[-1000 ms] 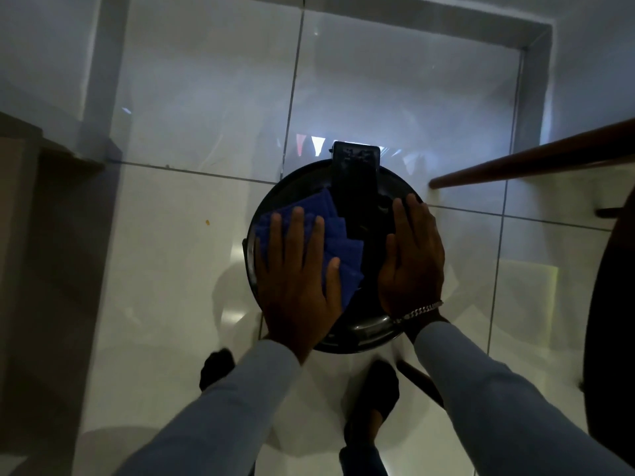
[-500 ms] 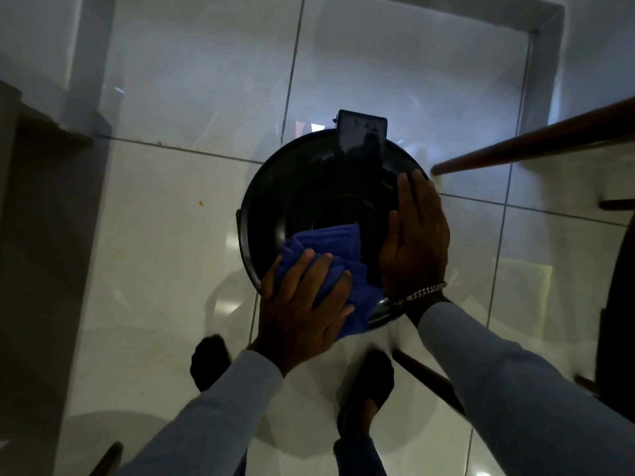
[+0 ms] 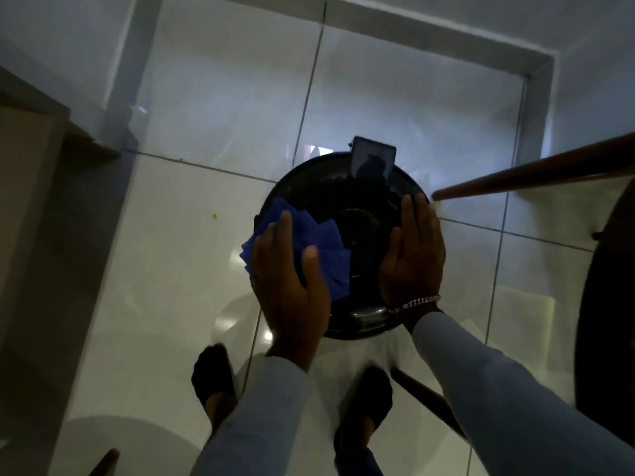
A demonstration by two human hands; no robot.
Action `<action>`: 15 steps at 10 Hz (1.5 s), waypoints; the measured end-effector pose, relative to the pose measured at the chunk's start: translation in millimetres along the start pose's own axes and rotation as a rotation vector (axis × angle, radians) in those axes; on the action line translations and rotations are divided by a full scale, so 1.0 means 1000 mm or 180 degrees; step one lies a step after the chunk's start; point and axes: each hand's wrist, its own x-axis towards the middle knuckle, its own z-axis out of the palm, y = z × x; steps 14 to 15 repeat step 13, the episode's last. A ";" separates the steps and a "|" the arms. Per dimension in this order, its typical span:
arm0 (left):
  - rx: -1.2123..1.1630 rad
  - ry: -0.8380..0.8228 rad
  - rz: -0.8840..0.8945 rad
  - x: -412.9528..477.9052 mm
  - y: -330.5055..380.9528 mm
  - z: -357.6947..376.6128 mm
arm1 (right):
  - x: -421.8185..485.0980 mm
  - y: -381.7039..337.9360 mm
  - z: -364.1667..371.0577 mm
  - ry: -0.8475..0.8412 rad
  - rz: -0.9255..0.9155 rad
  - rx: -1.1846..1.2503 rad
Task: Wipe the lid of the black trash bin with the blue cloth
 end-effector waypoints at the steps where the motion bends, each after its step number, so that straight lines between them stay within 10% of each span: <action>1: -0.0516 -0.0343 -0.0732 0.013 -0.006 -0.033 | 0.002 -0.012 -0.016 -0.0201 0.0082 -0.0214; 2: -0.0943 -0.0719 -0.2031 0.024 -0.003 -0.055 | -0.017 -0.041 -0.027 -0.0130 0.0112 0.0115; 4: -0.1007 -0.0665 -0.2228 0.011 0.016 -0.069 | -0.051 -0.101 -0.024 -0.1566 0.0886 0.0771; 6: -0.1173 -0.1004 -0.1368 0.004 0.088 -0.101 | -0.036 -0.108 -0.114 -0.1443 0.1832 0.2366; 8: -0.1345 -0.1896 -0.0292 -0.034 0.225 -0.096 | -0.055 -0.085 -0.275 -0.0143 0.1853 0.2921; 10: -0.1582 -0.2480 0.0084 -0.106 0.324 -0.039 | -0.062 -0.001 -0.356 0.0855 0.2029 0.1505; 12: -0.1303 -0.2738 -0.0019 -0.123 0.327 -0.031 | -0.047 0.058 -0.340 -0.0484 0.2205 0.0555; 15: -0.1177 -0.2399 0.0490 -0.108 0.329 -0.072 | -0.050 0.044 -0.354 -0.0287 0.2039 0.0033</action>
